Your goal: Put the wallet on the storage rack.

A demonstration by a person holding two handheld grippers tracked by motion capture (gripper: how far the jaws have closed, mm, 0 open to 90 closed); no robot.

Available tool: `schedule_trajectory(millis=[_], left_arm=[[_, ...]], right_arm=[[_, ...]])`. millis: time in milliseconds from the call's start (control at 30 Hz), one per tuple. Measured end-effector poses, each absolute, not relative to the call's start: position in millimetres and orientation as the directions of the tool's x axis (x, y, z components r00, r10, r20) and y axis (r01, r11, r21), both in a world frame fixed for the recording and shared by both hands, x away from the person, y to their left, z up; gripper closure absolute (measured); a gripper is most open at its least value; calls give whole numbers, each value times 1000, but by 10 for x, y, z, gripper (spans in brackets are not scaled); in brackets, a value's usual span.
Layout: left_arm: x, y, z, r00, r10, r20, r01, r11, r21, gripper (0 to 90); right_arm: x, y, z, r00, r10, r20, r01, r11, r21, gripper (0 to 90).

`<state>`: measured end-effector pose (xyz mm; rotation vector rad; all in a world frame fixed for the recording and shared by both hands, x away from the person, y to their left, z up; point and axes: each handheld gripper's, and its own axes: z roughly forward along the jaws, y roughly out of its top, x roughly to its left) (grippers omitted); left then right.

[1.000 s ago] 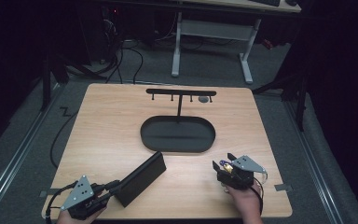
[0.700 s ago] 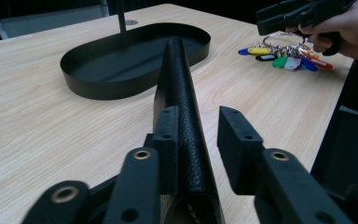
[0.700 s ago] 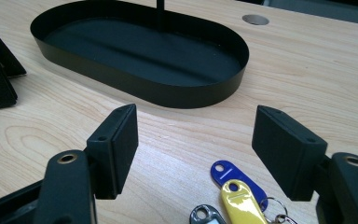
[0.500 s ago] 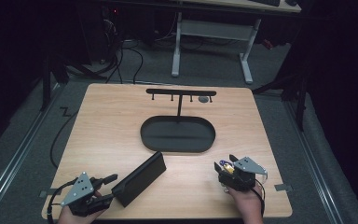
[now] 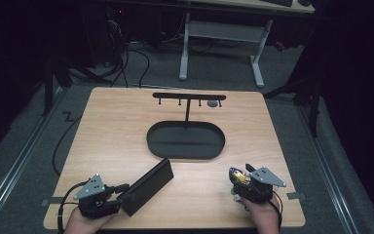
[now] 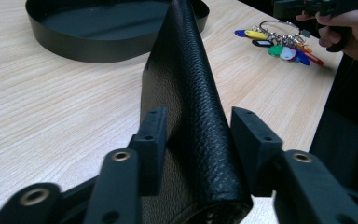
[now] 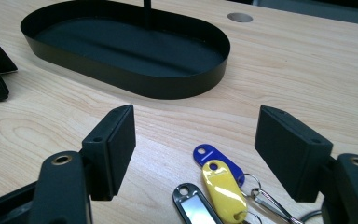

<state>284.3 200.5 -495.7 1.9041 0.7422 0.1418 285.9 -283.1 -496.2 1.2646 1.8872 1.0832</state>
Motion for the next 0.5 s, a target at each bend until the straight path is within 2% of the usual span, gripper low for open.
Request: schedule_trajectory(millis=[33,100,167,333,500], left_arm=[[2851,2009,-4956,801,553,-230,432,-267,862,594],[2863,2016,-4947,796,565,-218,425,-263,866,675],[2875,2012,-4933,805,560,-194,408,-287,867,713],[2886,1961,-4916,800,579,-158,385,-292,875,733],[2928,1927,-4898,800,578,-163,378,-272,885,735]], right_arm=[[2859,-2831,-4962,-354,934,-47,431,207,878,289],[2832,-2852,-4963,-348,936,-49,433,207,877,286],[2815,-2874,-4970,-340,939,-47,435,202,877,280],[2776,-2905,-4984,-333,942,-39,443,193,876,254],[2730,-2936,-5005,-321,947,-32,447,181,876,232]])
